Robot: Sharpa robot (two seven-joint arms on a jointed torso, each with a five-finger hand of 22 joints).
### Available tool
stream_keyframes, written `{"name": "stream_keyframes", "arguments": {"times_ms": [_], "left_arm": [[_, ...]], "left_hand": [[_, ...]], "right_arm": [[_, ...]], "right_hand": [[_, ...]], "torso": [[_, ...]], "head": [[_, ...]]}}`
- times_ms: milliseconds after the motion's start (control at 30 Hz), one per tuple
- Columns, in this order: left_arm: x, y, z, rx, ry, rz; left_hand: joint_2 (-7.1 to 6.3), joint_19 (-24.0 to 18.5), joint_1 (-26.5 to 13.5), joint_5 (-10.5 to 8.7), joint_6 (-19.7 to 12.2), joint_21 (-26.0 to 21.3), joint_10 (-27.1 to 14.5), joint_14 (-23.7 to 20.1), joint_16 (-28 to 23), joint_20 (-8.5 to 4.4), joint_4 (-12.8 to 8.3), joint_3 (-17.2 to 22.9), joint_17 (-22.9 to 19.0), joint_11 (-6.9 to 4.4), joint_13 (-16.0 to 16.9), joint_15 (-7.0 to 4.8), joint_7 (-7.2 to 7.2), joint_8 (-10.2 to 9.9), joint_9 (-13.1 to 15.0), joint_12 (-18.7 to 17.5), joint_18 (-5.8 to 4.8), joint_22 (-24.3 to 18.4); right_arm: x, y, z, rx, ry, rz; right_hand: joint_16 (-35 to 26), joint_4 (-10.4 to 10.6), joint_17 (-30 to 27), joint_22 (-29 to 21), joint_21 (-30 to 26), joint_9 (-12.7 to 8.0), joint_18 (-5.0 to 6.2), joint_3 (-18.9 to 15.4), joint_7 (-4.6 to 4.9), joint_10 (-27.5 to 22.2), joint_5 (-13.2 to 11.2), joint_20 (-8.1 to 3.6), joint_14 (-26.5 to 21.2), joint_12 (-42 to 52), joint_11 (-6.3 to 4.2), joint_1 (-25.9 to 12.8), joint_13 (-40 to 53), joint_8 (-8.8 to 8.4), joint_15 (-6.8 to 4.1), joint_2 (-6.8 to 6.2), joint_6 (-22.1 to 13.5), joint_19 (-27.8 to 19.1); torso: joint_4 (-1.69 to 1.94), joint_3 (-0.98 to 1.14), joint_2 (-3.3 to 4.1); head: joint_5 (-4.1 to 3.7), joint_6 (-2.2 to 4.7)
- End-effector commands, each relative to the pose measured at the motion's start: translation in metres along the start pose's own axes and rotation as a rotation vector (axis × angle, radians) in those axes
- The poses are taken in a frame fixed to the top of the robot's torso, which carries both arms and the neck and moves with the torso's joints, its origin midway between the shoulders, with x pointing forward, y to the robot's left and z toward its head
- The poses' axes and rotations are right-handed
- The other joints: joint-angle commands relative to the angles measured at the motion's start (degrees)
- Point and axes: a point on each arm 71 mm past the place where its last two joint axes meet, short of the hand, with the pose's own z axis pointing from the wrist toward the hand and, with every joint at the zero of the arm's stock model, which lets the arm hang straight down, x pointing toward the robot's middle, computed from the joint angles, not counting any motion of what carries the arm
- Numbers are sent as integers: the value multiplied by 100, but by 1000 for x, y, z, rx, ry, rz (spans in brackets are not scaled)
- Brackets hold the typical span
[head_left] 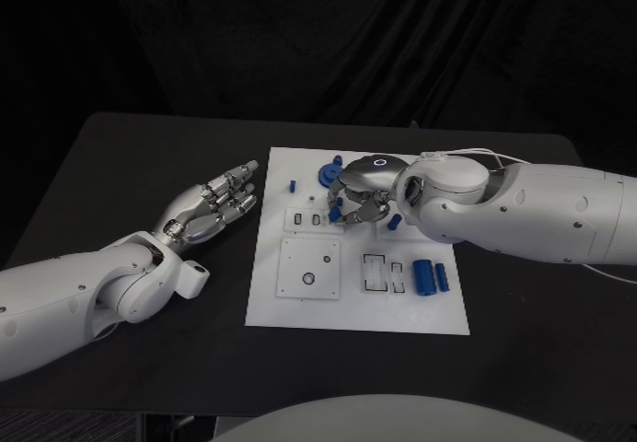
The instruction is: Assemble the parts on the task board
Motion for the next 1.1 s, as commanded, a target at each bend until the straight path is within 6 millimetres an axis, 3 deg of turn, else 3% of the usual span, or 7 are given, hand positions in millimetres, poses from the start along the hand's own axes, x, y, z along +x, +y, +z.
{"name": "stream_keyframes", "arguments": {"times_ms": [33, 367, 567, 667, 1100], "left_arm": [[1, -10, 0, 140, 9, -12], [1, -9, 0, 137, 9, -11], [1, -9, 0, 136, 9, -11], [0, -9, 0, 136, 8, -11], [-1, -9, -1, 133, 6, -10]], "left_hand": [[-37, -15, -35, -30, -37, -34, -2, -3, -21, 42, 11, 38, -6, 34, 3, 25, 10, -10, -6, 19, -66, -5], [-38, -15, -35, -37, -38, -34, -1, -3, -21, 44, 7, 50, -6, 38, 3, 31, 14, -10, -6, 19, -71, -5], [-38, -15, -35, -37, -38, -34, -1, -3, -21, 44, 7, 50, -6, 38, 3, 31, 14, -10, -6, 19, -71, -5], [-37, -15, -37, -44, -42, -34, -5, -3, -21, 45, 7, 57, -6, 40, 2, 34, 18, -10, -6, 17, -73, -5], [-35, -15, -38, -47, -45, -34, -7, -3, -21, 46, 8, 60, -6, 39, 1, 35, 20, -11, -7, 17, -74, -5]], "right_arm": [[3, -1, 0, 25, 18, -6], [2, 0, 1, 20, 15, -5], [1, 1, 1, 11, 1, -4], [0, 1, 1, 3, -13, -2], [-5, 2, -2, -6, -64, -57]], "right_hand": [[-29, -34, 1172, 1149, -31, -27, 41, -4, -2, 597, 15, 41, 477, 15, 49, -9, 1505, -67, 43, -62, -80, 25], [-41, -45, 1161, 1143, -63, -110, 46, -6, 25, 597, 16, 63, 472, 15, 72, -59, 1505, -247, 63, -110, -218, 16], [-22, -173, 1184, 1152, -49, 83, 43, 41, -36, 597, 9, 53, 483, 15, 31, 11, 1505, 43, 40, -32, 278, 35], [-12, -251, 1196, 1158, -38, 215, 40, 65, -123, 597, 10, 24, 488, 15, -24, 43, 1505, 193, 0, 19, 448, 46], [-10, -331, 1200, 1161, -37, 358, 39, 85, -180, 597, 10, -22, 490, 15, -76, 57, 1505, 323, -46, 44, 584, 51]], "torso": [[-1, -2, 1], [-9, 1, 0], [-6, 1, 1], [-5, 1, 0], [-2, -1, 1]], "head": [[0, -6], [11, -22], [7, -24], [10, -29], [53, -23]]}}
